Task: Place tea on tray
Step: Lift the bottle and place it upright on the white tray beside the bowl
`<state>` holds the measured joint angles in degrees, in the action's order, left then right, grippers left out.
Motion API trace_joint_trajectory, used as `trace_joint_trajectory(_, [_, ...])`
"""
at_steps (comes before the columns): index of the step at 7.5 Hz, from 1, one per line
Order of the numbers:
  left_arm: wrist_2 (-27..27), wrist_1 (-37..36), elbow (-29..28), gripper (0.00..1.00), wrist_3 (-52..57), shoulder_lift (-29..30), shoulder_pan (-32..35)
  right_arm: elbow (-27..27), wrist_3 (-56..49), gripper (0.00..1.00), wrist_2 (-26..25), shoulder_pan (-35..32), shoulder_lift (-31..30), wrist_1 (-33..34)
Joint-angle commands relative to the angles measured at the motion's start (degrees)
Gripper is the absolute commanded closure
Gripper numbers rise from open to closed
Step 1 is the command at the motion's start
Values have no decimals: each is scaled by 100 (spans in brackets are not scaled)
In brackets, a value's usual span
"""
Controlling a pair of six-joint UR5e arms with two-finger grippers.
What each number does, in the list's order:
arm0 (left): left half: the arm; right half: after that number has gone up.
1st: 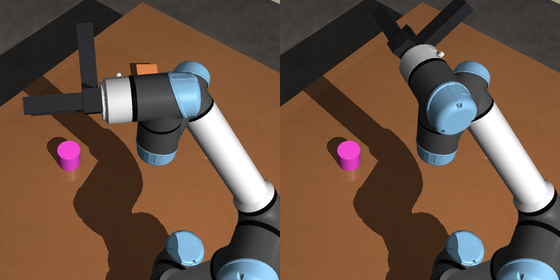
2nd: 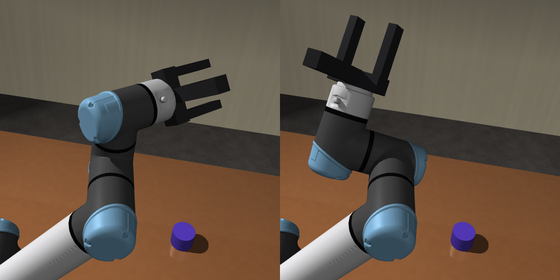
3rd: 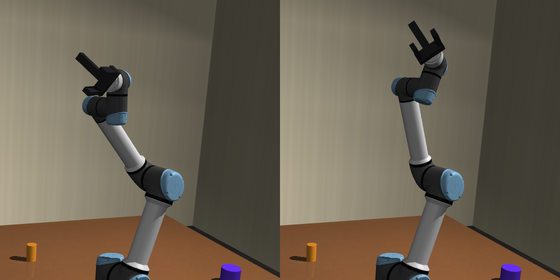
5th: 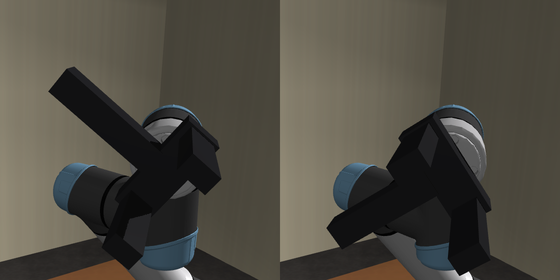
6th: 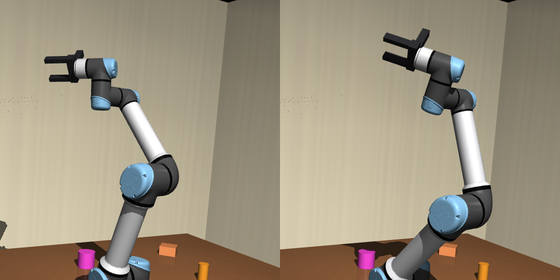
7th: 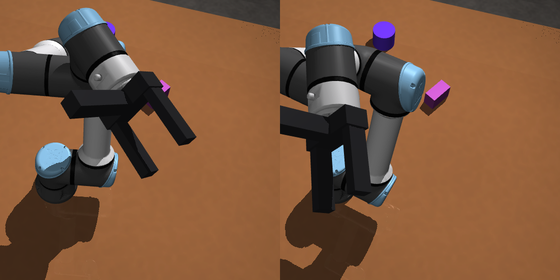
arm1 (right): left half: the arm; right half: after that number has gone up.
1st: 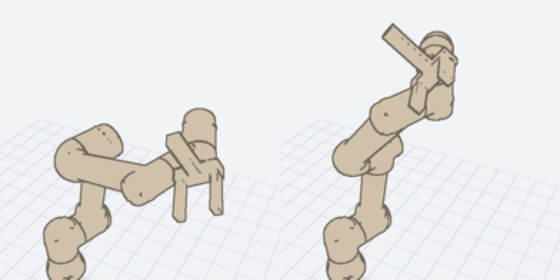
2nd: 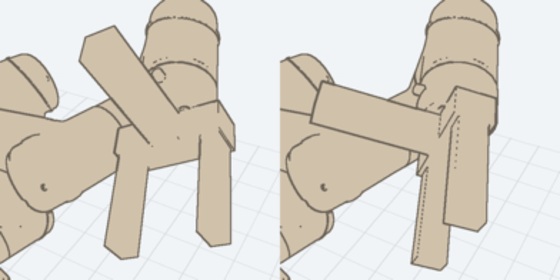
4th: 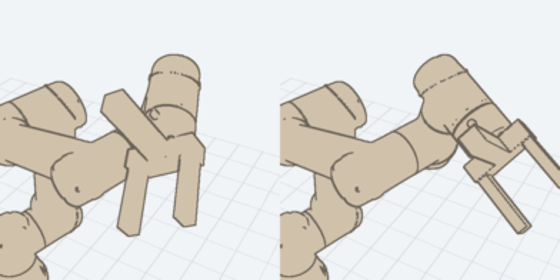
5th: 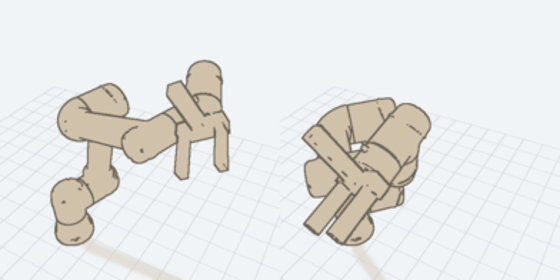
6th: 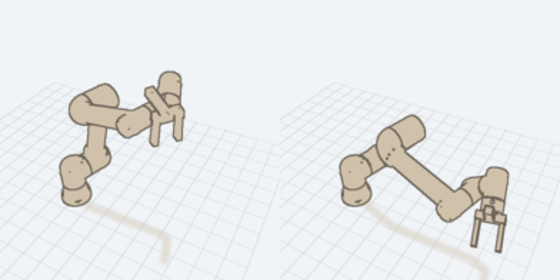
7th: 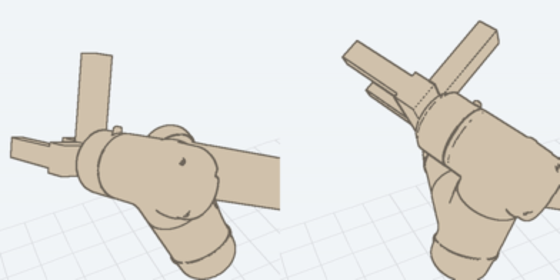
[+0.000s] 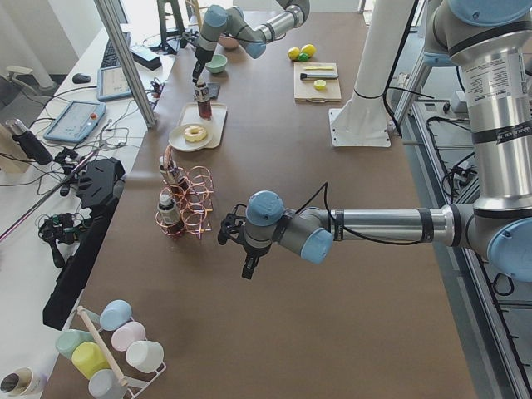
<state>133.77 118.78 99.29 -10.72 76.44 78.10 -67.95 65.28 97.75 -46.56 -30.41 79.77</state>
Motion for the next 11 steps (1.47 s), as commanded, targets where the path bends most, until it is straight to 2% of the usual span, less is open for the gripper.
trace_joint_trajectory(1, [0,-4,-6,1,0,3,4,-17,-24,100,7,-2,-18,-41])
trace_joint_trajectory(2, [0,-4,-7,1,0,3,4,-26,-33,34,-1,-11,-18,-110])
trace_joint_trajectory(3, [0,5,-7,1,0,3,4,-26,-25,0,-10,-11,-18,-128])
trace_joint_trajectory(4, [0,-4,2,1,0,3,12,-43,-24,0,42,-46,0,-129])
trace_joint_trajectory(6, [0,5,28,1,9,3,13,-148,37,0,462,-212,35,-94])
trace_joint_trajectory(9, [500,-145,-251,1,35,-15,319,-358,-190,0,2147,-1141,-52,195])
trace_joint_trajectory(10, [684,-205,-296,1,44,11,338,-673,-600,0,2726,-1536,-271,649])
trace_joint_trajectory(11, [712,-467,-270,1,61,47,477,-1311,-1388,0,3359,-2027,-838,1124])
